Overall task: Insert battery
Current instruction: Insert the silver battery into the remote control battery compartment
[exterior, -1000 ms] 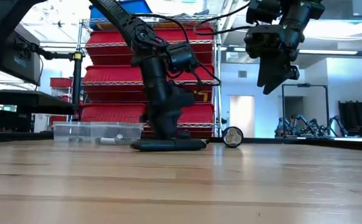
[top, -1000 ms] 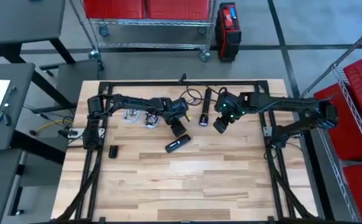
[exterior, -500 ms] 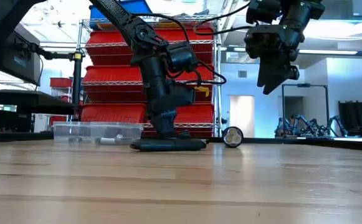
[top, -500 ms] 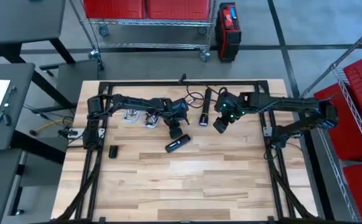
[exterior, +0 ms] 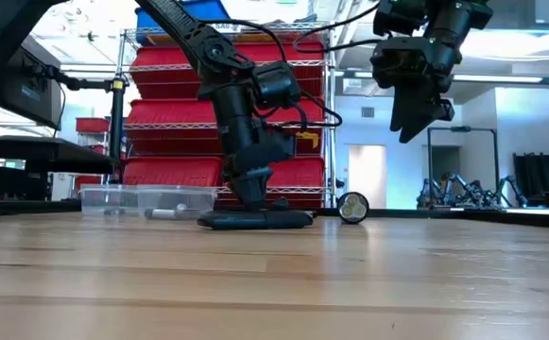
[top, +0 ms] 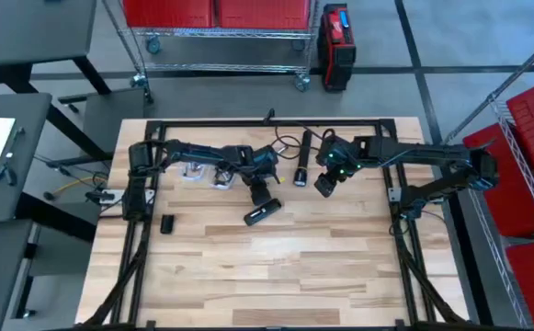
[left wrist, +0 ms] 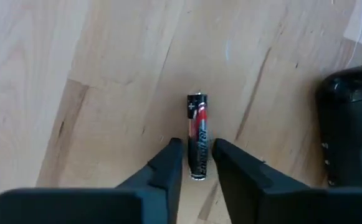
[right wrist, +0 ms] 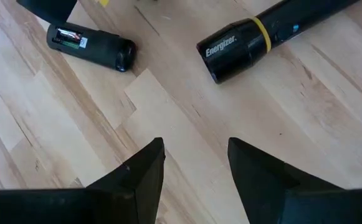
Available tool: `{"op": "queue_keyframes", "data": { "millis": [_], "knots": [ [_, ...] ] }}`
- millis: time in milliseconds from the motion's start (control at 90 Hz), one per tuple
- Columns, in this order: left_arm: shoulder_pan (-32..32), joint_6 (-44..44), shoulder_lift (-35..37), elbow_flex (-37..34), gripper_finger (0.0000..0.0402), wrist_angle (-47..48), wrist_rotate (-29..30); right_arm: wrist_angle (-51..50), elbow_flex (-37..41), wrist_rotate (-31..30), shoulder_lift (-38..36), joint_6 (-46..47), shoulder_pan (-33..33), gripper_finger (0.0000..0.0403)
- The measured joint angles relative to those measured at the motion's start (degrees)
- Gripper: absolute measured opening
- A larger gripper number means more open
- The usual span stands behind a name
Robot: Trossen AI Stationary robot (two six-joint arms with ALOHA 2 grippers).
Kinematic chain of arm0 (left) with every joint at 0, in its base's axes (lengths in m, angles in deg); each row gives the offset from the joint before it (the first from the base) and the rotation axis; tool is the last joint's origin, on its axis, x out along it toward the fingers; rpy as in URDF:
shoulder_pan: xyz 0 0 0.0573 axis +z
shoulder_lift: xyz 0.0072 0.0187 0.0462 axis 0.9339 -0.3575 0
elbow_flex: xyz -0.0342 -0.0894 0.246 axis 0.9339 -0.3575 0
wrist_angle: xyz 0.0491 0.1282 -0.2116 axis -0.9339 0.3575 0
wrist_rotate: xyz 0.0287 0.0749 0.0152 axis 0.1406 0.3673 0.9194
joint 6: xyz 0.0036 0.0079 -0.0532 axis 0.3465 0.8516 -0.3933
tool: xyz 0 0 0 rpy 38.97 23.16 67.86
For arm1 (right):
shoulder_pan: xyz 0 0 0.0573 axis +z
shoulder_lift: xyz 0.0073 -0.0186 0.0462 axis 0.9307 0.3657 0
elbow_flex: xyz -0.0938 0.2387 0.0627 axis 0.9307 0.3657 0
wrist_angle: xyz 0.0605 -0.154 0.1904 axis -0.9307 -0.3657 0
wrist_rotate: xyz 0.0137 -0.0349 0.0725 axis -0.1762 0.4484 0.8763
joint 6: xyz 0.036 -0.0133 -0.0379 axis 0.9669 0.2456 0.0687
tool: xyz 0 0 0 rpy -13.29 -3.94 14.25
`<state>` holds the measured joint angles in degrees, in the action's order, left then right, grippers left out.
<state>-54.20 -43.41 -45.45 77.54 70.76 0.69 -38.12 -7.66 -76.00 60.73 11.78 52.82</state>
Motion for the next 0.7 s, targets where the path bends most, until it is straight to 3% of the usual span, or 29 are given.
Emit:
{"op": "queue_keyframes", "data": {
  "millis": [578, 700],
  "knots": [
    [0.04, -0.81, -0.51, 1.05, 0.0093, -2.85, 1.45, 0.26, 0.0, 0.1, 0.02, 0.0, 1.43, 0.0169],
    [0.33, -0.79, -0.51, 1.05, 0.0075, -0.6, 1.39, 0.44, 0.0, 0.07, 0.02, 0.0, 2.0, 0.0169]
  ]
}}
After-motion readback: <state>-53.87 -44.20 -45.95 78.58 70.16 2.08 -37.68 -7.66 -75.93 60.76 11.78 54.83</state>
